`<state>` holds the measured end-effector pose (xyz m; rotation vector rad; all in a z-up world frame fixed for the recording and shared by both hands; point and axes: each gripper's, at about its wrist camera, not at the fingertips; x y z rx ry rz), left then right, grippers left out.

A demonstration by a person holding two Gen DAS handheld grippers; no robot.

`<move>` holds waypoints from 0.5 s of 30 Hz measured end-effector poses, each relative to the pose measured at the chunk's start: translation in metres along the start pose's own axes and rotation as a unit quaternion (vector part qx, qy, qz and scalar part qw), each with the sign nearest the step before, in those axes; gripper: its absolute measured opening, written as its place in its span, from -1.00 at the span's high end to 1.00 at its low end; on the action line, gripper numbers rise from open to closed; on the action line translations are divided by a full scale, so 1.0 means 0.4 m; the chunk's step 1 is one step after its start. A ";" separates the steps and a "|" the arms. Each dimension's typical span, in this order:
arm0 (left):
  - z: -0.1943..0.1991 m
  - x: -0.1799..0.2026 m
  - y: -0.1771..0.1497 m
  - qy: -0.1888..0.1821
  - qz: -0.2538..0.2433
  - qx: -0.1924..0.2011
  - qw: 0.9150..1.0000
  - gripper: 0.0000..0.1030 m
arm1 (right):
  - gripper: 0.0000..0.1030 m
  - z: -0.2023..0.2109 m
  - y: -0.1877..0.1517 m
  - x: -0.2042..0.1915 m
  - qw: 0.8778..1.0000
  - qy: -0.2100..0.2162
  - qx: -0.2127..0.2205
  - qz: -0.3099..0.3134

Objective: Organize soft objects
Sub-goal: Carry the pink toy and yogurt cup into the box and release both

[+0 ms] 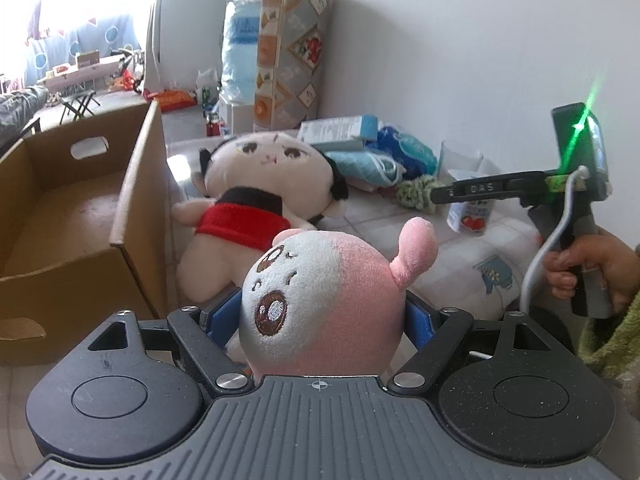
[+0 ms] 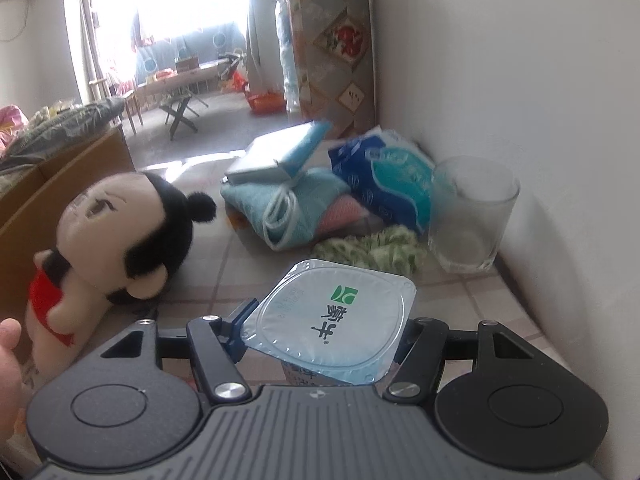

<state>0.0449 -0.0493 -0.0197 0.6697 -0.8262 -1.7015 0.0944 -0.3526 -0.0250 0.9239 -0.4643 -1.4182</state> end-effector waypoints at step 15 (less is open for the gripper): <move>0.222 -0.175 0.075 0.036 0.072 0.084 0.993 -0.58 | -0.29 0.239 0.141 -0.289 0.984 0.136 0.076 0.086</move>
Point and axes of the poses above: each gripper's, at about its wrist camera, not at the fingertips, and z roughly against the way its jaws point, x to its right, y to its top, and after that the axes turned 14 degrees about y, right-handed
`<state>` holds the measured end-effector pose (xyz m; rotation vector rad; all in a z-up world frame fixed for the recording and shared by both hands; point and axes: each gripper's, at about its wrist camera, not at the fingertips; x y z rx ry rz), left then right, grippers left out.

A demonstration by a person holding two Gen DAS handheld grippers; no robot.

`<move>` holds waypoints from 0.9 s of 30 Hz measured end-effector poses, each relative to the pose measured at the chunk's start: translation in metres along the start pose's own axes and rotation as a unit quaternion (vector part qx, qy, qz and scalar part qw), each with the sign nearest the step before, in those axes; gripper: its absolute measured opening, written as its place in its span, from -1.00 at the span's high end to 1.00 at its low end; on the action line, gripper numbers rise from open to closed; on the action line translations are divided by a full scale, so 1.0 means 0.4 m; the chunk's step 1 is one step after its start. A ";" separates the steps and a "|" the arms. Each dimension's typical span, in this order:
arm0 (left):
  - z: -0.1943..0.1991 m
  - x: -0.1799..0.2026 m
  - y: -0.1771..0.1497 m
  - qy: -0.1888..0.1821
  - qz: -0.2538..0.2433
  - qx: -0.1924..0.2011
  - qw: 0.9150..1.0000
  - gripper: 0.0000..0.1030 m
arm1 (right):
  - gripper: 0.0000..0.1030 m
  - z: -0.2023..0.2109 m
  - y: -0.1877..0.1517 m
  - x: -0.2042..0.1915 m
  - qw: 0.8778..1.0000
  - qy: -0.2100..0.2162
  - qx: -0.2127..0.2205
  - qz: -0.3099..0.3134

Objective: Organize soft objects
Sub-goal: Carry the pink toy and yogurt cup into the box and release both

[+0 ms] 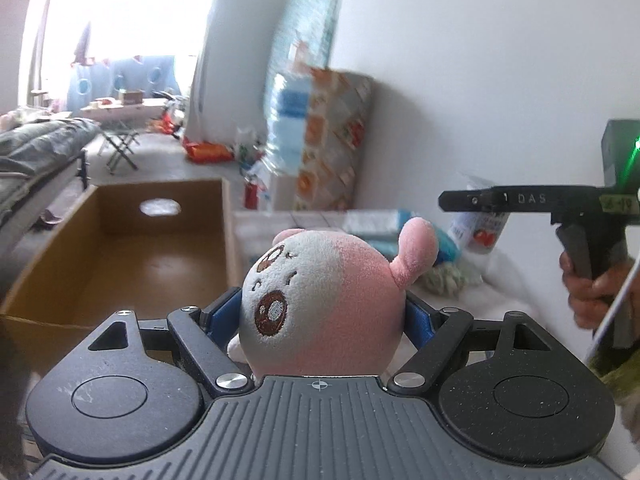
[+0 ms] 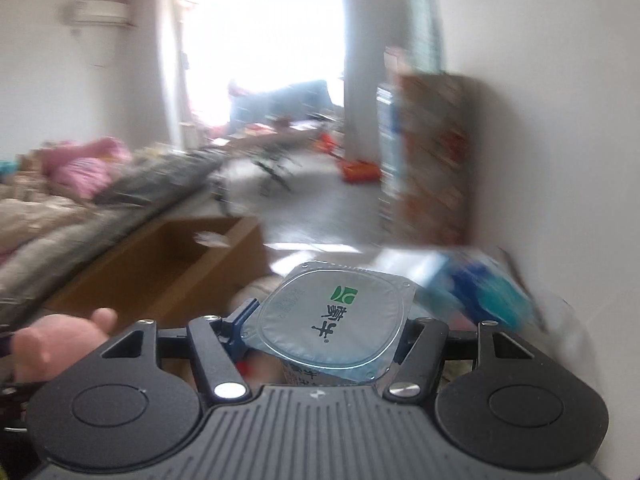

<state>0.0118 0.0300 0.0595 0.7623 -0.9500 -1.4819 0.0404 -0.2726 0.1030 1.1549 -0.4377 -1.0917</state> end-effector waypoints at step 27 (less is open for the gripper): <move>-0.593 -0.399 0.243 0.253 -0.049 -0.122 0.959 -0.58 | -0.29 -0.914 0.297 -0.232 0.962 0.198 -0.167 -0.084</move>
Point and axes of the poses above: each gripper's, at about its wrist camera, not at the fingertips, and z roughly against the way its jaws point, x to its right, y to its top, and after that the axes turned 14 degrees about y, right-handed
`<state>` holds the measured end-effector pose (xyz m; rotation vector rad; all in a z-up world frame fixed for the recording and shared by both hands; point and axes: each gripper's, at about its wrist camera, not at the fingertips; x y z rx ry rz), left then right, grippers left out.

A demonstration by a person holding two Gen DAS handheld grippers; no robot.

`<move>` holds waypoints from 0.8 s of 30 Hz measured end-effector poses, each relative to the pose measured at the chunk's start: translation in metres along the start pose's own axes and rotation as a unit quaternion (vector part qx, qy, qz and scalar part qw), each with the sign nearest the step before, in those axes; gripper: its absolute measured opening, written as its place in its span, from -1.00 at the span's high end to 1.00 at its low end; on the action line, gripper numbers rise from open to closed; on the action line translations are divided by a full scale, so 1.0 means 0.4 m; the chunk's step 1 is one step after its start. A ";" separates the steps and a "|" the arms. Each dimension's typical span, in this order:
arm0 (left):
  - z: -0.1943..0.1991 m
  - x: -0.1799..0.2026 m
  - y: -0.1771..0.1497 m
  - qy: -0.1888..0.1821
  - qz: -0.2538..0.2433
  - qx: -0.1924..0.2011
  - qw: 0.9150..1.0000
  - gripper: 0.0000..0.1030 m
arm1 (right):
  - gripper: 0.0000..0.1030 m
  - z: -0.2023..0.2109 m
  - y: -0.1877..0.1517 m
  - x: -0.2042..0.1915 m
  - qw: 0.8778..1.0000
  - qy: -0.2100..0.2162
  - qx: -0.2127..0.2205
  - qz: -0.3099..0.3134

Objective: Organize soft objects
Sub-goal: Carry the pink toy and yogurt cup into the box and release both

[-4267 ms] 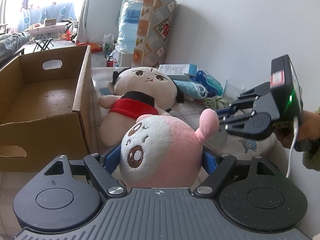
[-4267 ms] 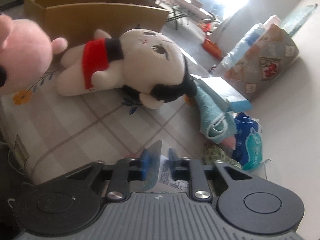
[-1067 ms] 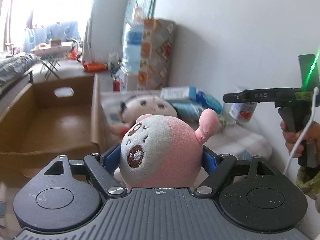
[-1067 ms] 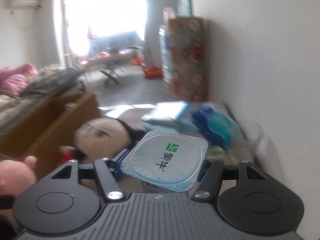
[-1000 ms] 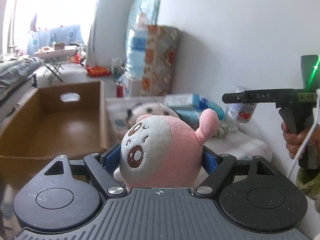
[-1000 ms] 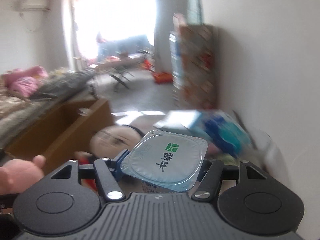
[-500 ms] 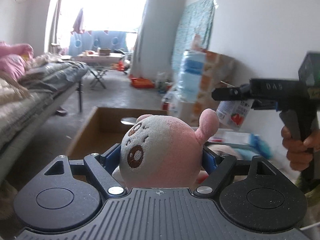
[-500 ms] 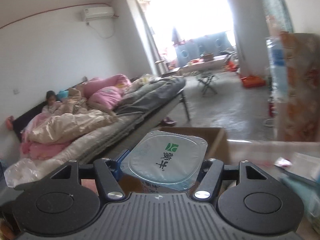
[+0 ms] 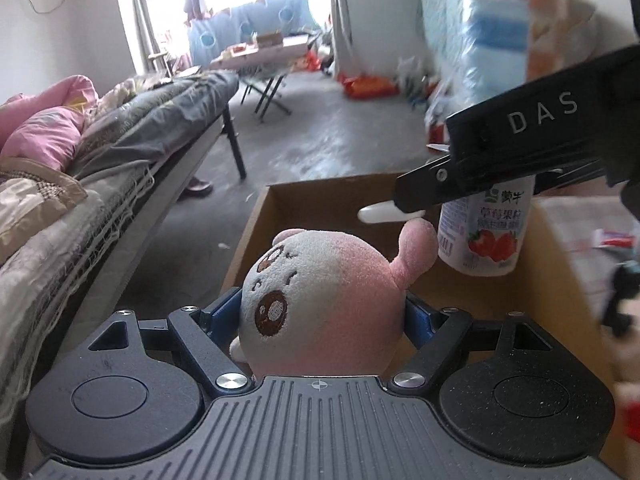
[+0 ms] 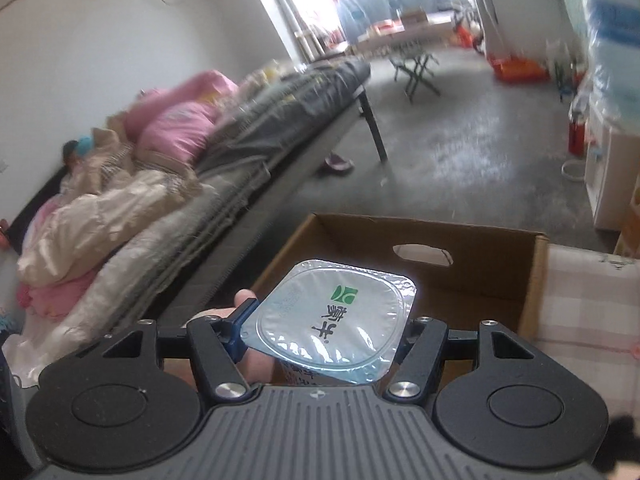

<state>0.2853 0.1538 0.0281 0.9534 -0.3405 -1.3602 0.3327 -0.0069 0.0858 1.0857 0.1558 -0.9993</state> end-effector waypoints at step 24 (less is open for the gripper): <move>-0.213 0.163 -0.001 0.073 -0.105 -0.024 0.991 -0.81 | -0.30 -0.308 0.042 0.196 0.995 -0.060 -0.080 -0.019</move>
Point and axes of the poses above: each gripper's, at about its wrist camera, not at the fingertips, and z roughly against the way its jaws point, x to its right, y to its top, and after that the axes turned 14 degrees about y, right-handed
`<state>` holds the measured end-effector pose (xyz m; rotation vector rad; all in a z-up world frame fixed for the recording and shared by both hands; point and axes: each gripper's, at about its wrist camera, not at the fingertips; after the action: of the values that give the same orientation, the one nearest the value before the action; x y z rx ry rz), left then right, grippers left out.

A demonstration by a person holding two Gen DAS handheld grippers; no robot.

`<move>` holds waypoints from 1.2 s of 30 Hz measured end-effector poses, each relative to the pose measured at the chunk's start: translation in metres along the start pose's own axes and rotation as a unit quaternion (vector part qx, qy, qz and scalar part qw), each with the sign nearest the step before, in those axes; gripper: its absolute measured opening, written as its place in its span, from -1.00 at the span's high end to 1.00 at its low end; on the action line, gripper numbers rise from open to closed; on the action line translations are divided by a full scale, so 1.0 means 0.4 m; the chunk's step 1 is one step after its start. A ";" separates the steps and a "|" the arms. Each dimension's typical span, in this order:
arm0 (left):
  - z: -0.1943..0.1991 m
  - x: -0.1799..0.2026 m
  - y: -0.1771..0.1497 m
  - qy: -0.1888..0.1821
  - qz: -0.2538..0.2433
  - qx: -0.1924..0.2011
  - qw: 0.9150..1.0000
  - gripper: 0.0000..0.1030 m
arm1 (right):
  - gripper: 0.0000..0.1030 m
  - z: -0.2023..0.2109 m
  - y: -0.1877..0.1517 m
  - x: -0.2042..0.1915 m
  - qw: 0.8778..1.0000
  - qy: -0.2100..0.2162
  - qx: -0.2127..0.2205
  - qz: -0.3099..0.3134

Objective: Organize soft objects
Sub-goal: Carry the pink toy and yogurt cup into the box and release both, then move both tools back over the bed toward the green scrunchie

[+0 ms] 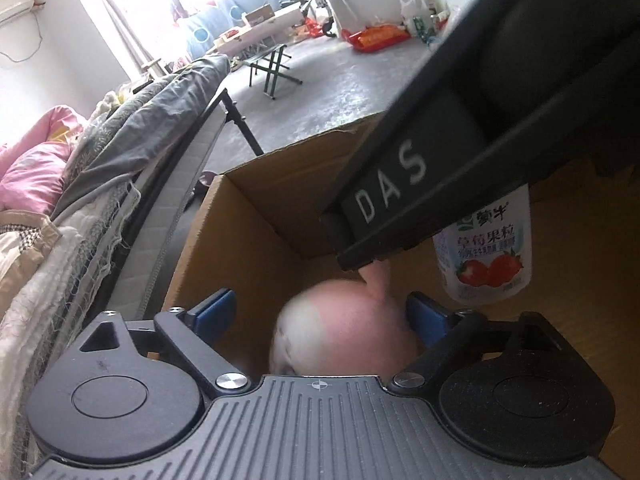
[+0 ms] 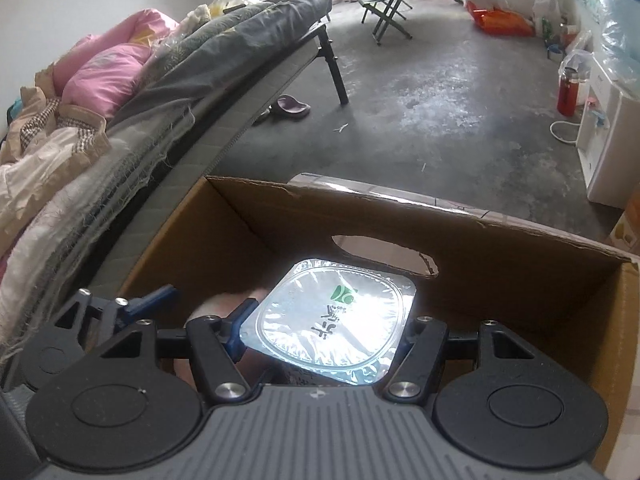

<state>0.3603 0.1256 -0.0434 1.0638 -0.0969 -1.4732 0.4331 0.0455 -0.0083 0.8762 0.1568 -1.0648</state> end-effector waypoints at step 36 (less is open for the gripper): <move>0.469 -0.286 -0.110 -0.141 0.126 0.051 0.981 -0.96 | -0.77 0.680 -0.230 -0.074 0.977 0.110 0.182 0.008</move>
<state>0.1867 0.1344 0.0980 0.8812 -0.4966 -1.3890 0.2657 -0.1396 0.1365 1.3261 0.1403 -0.9940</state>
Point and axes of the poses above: each gripper's, at about its wrist camera, not at the fingertips, and z roughly against the way its jaws point, x to its right, y to its top, and after that the axes turned 14 degrees about y, right-handed
